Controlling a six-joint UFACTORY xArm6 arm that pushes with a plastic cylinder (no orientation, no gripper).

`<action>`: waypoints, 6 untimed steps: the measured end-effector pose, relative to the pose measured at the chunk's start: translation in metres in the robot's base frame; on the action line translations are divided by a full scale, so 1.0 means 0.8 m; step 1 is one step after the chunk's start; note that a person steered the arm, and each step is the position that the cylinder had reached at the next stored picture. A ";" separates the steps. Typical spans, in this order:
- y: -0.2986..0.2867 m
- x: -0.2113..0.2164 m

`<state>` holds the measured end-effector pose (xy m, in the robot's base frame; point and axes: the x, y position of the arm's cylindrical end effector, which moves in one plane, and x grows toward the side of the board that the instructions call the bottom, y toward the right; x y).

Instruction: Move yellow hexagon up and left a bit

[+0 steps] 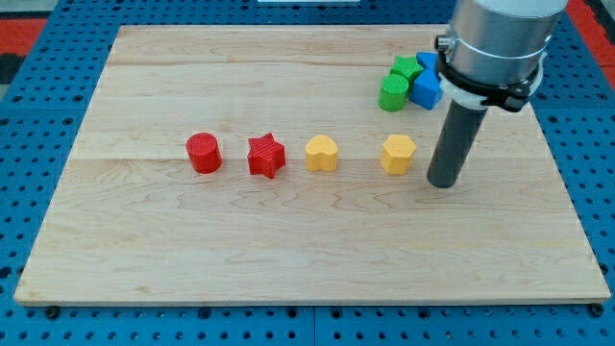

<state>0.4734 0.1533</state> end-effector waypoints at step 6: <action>-0.026 -0.031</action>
